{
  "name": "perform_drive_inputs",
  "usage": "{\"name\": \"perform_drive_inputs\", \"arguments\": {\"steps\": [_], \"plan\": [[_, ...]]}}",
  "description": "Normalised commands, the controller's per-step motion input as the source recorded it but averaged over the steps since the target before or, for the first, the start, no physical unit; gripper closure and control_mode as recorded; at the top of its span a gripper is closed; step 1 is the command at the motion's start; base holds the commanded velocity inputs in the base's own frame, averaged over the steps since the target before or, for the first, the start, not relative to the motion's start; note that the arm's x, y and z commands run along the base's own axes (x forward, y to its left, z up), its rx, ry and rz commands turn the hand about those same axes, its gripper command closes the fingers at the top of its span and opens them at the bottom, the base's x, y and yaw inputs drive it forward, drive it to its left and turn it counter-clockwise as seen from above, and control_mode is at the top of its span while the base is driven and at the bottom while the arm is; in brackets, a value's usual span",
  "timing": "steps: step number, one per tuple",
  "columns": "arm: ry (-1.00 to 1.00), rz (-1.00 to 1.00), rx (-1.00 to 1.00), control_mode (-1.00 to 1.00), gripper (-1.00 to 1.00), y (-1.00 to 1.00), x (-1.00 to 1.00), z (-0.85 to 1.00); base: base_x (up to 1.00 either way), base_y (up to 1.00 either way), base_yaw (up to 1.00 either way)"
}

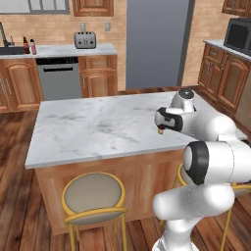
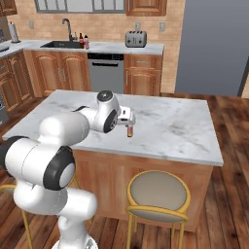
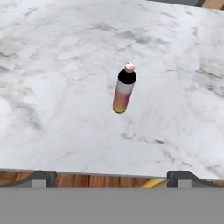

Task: Place the large bottle from the dining counter next to the other large bottle outside the sink, and place the small bottle from the dining counter next to the other small bottle inside the sink.

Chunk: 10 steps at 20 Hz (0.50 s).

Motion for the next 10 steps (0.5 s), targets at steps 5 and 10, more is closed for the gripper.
{"name": "perform_drive_inputs", "arguments": {"steps": [5, 10], "plan": [[-0.02, 0.00, 0.00, -1.00, -1.00, -0.05, 0.19, -0.10, 0.00, 0.00, 0.00], [0.00, 0.00, 0.00, -1.00, -1.00, -0.04, 0.38, 0.00, 0.00, 0.00, 0.00]]}}
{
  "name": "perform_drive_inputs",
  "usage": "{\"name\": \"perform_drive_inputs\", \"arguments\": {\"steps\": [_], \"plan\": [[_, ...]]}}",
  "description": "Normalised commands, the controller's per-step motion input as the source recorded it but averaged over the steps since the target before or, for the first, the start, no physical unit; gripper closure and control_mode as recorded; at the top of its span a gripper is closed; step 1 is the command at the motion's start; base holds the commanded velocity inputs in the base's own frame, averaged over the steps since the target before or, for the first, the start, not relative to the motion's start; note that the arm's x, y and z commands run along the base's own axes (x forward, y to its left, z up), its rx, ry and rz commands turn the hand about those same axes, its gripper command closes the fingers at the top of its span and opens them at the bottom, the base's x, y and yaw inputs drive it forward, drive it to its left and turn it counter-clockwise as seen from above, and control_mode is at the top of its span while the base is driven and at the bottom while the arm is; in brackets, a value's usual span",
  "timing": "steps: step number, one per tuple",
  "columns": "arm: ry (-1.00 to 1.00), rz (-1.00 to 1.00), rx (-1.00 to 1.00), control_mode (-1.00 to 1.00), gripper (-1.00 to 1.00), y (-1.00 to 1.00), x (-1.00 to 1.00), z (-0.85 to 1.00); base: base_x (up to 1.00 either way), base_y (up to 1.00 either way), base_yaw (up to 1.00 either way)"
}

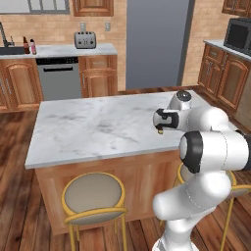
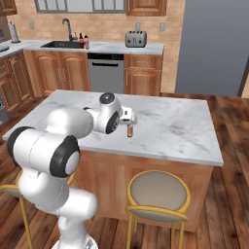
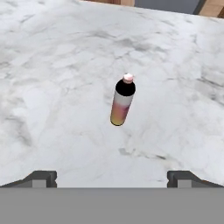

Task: Place the large bottle from the dining counter next to the other large bottle outside the sink, and place the small bottle from the dining counter next to the other small bottle inside the sink.

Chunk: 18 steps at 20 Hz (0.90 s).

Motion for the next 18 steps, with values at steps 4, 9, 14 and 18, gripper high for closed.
{"name": "perform_drive_inputs", "arguments": {"steps": [4, 9, 14, 18], "plan": [[0.00, 0.00, 0.00, -1.00, -1.00, -0.04, 0.31, 0.00, 0.00, 0.00, 0.00], [0.00, 0.00, 0.00, -1.00, -1.00, -0.03, 0.03, -0.01, 0.00, 0.00, 0.00], [0.00, 0.00, 0.00, -1.00, -1.00, -0.04, 0.01, -0.11, 0.00, 0.00, 0.00], [0.00, 0.00, 0.00, -1.00, -1.00, -0.04, 0.11, -0.20, 0.00, 0.00, 0.00]]}}
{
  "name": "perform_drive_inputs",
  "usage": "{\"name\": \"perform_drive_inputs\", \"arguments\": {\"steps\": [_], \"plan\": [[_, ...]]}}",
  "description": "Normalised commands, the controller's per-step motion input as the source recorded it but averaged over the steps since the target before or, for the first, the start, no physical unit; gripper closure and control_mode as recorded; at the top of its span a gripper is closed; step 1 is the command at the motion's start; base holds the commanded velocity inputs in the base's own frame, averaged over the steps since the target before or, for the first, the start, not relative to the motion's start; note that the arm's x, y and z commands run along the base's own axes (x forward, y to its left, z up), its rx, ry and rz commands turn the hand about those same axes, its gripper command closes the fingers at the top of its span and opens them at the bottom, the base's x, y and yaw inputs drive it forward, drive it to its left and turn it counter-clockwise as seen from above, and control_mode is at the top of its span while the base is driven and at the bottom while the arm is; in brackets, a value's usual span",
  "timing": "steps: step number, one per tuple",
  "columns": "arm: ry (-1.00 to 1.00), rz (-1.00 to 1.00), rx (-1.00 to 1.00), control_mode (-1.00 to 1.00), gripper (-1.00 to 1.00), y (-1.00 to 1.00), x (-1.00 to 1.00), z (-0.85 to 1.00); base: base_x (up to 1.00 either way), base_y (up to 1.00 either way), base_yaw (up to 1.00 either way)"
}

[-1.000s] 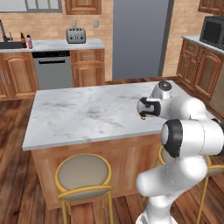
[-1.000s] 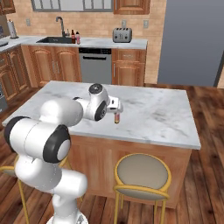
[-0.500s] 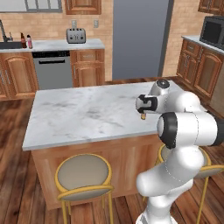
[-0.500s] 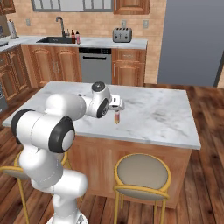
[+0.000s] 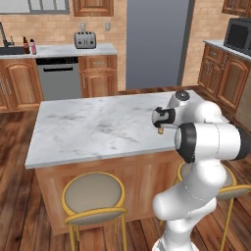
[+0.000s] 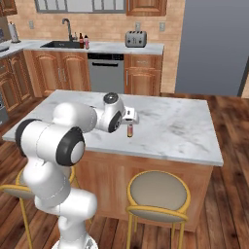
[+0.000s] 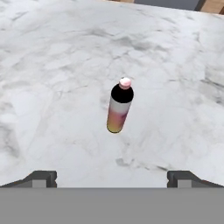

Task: Place the large bottle from the dining counter next to the other large bottle outside the sink, and place the small bottle from the dining counter next to the other small bottle inside the sink.

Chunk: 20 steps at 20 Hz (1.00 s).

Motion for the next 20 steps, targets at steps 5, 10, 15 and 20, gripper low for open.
{"name": "perform_drive_inputs", "arguments": {"steps": [5, 10, 15, 20], "plan": [[0.00, 0.00, 0.00, -1.00, -1.00, -0.04, 0.10, -0.14, 0.00, 0.00, 0.00], [0.00, 0.00, 0.00, -1.00, -1.00, -0.04, 0.07, -0.10, 0.00, 0.00, 0.00], [0.00, 0.00, 0.00, -1.00, -1.00, -0.06, 0.13, -0.07, 0.00, 0.00, 0.00], [0.00, 0.00, 0.00, -1.00, -1.00, -0.06, 0.27, -0.03, 0.00, 0.00, 0.00]]}}
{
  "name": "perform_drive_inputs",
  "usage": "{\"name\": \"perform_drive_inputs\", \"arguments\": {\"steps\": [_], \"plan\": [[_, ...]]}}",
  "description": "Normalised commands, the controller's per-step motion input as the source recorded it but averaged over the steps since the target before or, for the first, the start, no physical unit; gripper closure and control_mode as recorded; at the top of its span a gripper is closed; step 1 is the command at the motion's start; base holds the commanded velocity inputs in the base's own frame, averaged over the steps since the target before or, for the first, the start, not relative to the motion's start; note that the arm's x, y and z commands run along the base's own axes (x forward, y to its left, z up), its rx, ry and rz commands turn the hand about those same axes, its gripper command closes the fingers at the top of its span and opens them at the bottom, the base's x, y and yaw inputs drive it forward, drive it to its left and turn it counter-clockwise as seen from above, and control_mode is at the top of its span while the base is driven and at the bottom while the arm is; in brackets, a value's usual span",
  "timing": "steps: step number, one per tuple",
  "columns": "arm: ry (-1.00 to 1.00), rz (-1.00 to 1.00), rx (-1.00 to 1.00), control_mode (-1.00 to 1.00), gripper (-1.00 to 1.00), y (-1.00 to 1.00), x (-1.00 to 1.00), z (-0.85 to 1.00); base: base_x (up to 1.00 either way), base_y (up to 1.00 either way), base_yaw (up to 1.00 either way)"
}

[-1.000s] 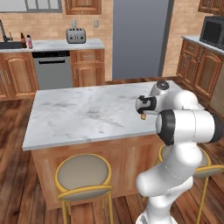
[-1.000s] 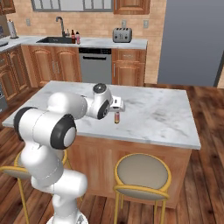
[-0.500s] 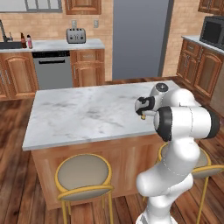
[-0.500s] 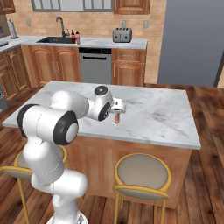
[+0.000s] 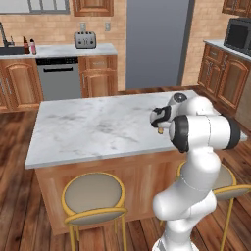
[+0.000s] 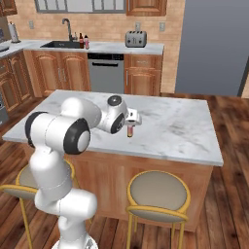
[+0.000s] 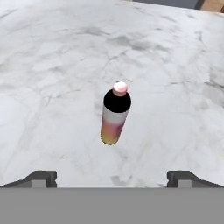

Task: Place the large bottle from the dining counter next to the other large bottle outside the sink, and place the small bottle from the dining counter next to the other small bottle inside the sink.

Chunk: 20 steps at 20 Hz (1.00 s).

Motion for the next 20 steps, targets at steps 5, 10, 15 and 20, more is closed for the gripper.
{"name": "perform_drive_inputs", "arguments": {"steps": [5, 10, 15, 20], "plan": [[0.00, 0.00, 0.00, -1.00, -1.00, -0.03, 0.26, 0.00, 0.00, 0.00, 0.00], [0.00, 0.00, 0.00, -1.00, -1.00, -0.01, 0.25, 0.00, 0.00, 0.00, 0.00], [0.00, 0.00, 0.00, -1.00, -1.00, 0.00, 0.21, -0.03, 0.00, 0.00, 0.00], [0.00, 0.00, 0.00, -1.00, -1.00, 0.00, 0.16, -0.13, 0.00, 0.00, 0.00]]}}
